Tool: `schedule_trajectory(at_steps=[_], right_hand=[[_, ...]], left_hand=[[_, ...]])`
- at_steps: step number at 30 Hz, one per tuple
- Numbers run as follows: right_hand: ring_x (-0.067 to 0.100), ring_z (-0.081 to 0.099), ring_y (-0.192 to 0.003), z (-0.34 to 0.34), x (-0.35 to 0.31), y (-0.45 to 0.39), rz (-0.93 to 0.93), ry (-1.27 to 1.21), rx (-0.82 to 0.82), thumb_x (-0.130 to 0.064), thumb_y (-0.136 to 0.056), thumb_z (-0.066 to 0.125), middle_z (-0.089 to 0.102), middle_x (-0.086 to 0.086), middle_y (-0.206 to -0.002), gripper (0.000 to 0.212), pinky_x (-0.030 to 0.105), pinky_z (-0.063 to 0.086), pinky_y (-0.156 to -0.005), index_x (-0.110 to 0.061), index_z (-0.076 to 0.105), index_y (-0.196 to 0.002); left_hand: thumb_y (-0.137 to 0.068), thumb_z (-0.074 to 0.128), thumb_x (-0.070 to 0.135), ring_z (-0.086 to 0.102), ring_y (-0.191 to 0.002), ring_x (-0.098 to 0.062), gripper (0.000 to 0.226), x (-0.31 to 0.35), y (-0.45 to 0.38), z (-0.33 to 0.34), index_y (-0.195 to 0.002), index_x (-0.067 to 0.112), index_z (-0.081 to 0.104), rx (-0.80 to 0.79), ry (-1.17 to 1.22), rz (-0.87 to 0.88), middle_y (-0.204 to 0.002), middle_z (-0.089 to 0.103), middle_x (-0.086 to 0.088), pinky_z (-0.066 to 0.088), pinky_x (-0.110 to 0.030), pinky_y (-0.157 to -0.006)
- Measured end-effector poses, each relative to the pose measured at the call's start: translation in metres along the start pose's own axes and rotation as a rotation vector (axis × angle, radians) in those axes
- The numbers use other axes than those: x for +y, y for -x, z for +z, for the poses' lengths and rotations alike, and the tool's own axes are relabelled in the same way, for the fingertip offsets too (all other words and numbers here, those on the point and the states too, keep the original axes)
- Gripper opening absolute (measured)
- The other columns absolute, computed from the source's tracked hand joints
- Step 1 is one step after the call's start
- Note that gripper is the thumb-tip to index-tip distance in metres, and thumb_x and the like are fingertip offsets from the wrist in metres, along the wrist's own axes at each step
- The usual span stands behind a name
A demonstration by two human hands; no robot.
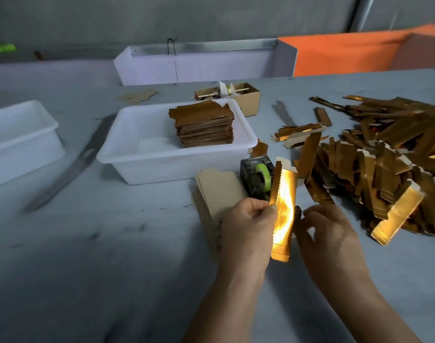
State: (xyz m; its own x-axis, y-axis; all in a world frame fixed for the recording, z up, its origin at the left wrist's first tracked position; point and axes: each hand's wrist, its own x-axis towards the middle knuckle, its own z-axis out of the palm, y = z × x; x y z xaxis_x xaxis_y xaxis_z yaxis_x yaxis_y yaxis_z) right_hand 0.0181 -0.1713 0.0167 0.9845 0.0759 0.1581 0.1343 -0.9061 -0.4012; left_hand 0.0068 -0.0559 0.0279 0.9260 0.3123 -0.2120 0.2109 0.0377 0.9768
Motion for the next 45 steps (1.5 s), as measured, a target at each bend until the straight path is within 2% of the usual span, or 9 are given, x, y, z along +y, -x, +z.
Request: schedule_trajectory(at_steps=[3, 6, 8, 12, 22, 27, 32, 37, 45], right_hand=[[0.018, 0.056, -0.091, -0.01, 0.011, 0.007, 0.109, -0.301, 0.052, -0.012, -0.088, 0.059, 0.059, 0.004, -0.109, 0.009, 0.019, 0.04, -0.066, -0.019, 0.064, -0.085], [0.019, 0.063, -0.083, -0.034, 0.008, 0.008, 0.315, -0.873, -0.102, -0.015, -0.089, 0.055, 0.067, -0.001, -0.081, 0.014, 0.023, 0.045, -0.065, -0.019, 0.063, -0.079], [0.016, 0.065, -0.076, -0.049, 0.004, 0.008, 0.275, -0.984, -0.195, -0.016, -0.083, 0.057, 0.068, -0.001, -0.072, 0.014, 0.026, 0.048, -0.066, -0.017, 0.068, -0.076], [0.007, 0.063, -0.066, -0.059, -0.006, 0.008, 0.09, -0.958, -0.317, -0.026, -0.071, 0.057, 0.068, -0.003, -0.071, 0.017, 0.022, 0.047, -0.062, -0.02, 0.072, -0.075], [-0.009, 0.059, -0.079, -0.056, -0.009, -0.005, -0.153, -0.7, -0.251, -0.015, -0.083, 0.058, 0.066, -0.018, -0.083, 0.033, 0.002, 0.044, -0.058, -0.045, 0.059, -0.095], [-0.004, 0.064, -0.074, -0.052, -0.012, -0.006, -0.099, -0.681, -0.198, -0.036, -0.062, 0.057, 0.066, -0.021, -0.079, 0.036, 0.009, 0.048, -0.054, -0.038, 0.046, -0.096], [-0.006, 0.063, -0.071, -0.044, -0.011, -0.006, -0.071, -0.644, -0.148, -0.026, -0.073, 0.066, 0.064, -0.025, -0.077, 0.025, 0.014, 0.047, -0.053, -0.032, 0.046, -0.087], [0.007, 0.065, -0.068, -0.043, -0.011, -0.006, -0.055, -0.59, -0.106, -0.022, -0.076, 0.069, 0.065, -0.005, -0.07, 0.026, 0.023, 0.052, -0.064, -0.032, 0.047, -0.085], [-0.003, 0.057, -0.07, -0.045, -0.02, -0.002, -0.1, -0.452, -0.093, -0.025, -0.078, 0.068, 0.06, -0.014, -0.075, 0.03, 0.012, 0.044, -0.056, -0.036, 0.04, -0.08]], left_hand=[[-0.089, 0.064, 0.022, 0.058, -0.059, -0.007, 0.006, 0.001, -0.002, -0.001, -0.087, 0.019, 0.069, -0.036, 0.034, -0.061, -0.069, 0.066, 0.007, 0.044, -0.022, -0.052], [-0.088, 0.066, 0.022, 0.06, -0.069, -0.014, 0.005, 0.001, -0.002, -0.004, -0.085, 0.02, 0.068, -0.084, 0.06, -0.075, -0.077, 0.069, 0.001, 0.048, -0.03, -0.06], [-0.087, 0.067, 0.024, 0.059, -0.067, -0.013, 0.005, 0.0, 0.002, -0.005, -0.085, 0.021, 0.07, -0.09, 0.029, -0.045, -0.075, 0.068, 0.003, 0.046, -0.028, -0.057], [-0.085, 0.069, 0.024, 0.055, -0.05, -0.006, 0.005, 0.001, 0.006, -0.008, -0.083, 0.019, 0.071, -0.099, 0.027, -0.018, -0.062, 0.066, 0.006, 0.039, -0.018, -0.043], [-0.087, 0.068, 0.018, 0.05, -0.041, -0.004, 0.005, 0.004, 0.011, -0.013, -0.086, 0.014, 0.072, -0.109, 0.055, -0.009, -0.057, 0.063, 0.006, 0.034, -0.014, -0.038], [-0.088, 0.066, 0.009, 0.071, -0.063, -0.014, 0.011, 0.008, 0.014, -0.012, -0.079, 0.015, 0.07, -0.157, 0.182, -0.041, -0.074, 0.074, -0.004, 0.054, -0.021, -0.055], [-0.089, 0.061, 0.0, 0.074, -0.076, -0.021, 0.011, 0.007, 0.017, -0.013, -0.086, 0.007, 0.069, -0.22, 0.267, -0.05, -0.083, 0.075, -0.009, 0.06, -0.028, -0.069], [-0.087, 0.064, 0.013, 0.072, -0.091, -0.026, 0.014, 0.006, 0.015, -0.017, -0.095, 0.003, 0.07, -0.301, 0.203, -0.069, -0.095, 0.073, -0.015, 0.057, -0.042, -0.086], [-0.095, 0.056, 0.014, 0.074, -0.078, -0.021, 0.019, 0.003, 0.021, -0.014, -0.09, 0.004, 0.07, -0.195, 0.207, 0.009, -0.079, 0.073, -0.006, 0.06, -0.033, -0.075]])
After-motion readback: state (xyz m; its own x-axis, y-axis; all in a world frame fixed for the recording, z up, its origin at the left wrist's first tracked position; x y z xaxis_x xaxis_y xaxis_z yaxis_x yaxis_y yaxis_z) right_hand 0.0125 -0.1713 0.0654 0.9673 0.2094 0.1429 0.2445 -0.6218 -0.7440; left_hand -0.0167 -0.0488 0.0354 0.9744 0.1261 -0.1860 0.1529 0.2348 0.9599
